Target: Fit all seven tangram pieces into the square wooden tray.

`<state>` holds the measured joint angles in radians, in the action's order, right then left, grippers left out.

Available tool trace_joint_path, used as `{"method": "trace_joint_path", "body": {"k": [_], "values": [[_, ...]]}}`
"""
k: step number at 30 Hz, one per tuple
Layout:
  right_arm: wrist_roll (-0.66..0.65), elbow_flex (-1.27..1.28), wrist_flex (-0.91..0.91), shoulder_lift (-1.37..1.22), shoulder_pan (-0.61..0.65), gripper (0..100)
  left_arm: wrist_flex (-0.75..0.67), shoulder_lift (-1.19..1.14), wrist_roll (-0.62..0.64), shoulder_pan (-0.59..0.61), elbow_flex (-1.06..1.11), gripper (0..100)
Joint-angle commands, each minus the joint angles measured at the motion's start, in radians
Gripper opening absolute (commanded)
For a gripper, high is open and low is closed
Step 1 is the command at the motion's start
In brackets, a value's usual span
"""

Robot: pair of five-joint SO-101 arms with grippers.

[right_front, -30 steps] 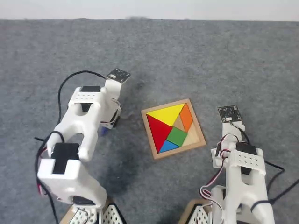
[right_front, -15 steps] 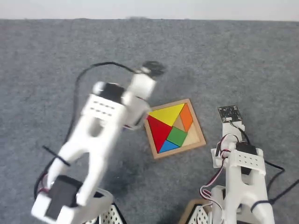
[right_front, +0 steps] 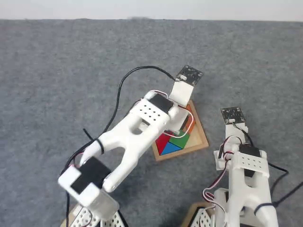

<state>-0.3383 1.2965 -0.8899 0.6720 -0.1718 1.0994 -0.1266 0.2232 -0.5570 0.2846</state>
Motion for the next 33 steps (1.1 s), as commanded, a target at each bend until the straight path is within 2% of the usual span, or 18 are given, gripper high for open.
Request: {"method": "trace_joint_path", "body": {"k": [1,4,8,14,26,33], "values": [[-0.006,-0.029,0.018,-0.007,-0.010,0.6,-0.057,-0.025,0.100,-0.052,-0.053,1],[-0.006,-0.029,0.018,-0.007,-0.010,0.6,-0.074,-0.060,0.135,-0.103,-0.048,1],[-0.006,-0.029,0.018,-0.007,-0.010,0.6,-0.130,-0.133,0.199,-0.112,-0.053,1],[-0.006,-0.029,0.018,-0.007,-0.010,0.6,-0.195,-0.175,0.207,-0.114,-0.054,1],[-0.006,-0.029,0.018,-0.007,-0.008,0.6,-0.170,-0.175,0.204,-0.118,-0.079,2],[-0.006,-0.029,0.018,-0.007,-0.008,0.6,-0.147,-0.175,0.204,-0.120,-0.085,10]]}}
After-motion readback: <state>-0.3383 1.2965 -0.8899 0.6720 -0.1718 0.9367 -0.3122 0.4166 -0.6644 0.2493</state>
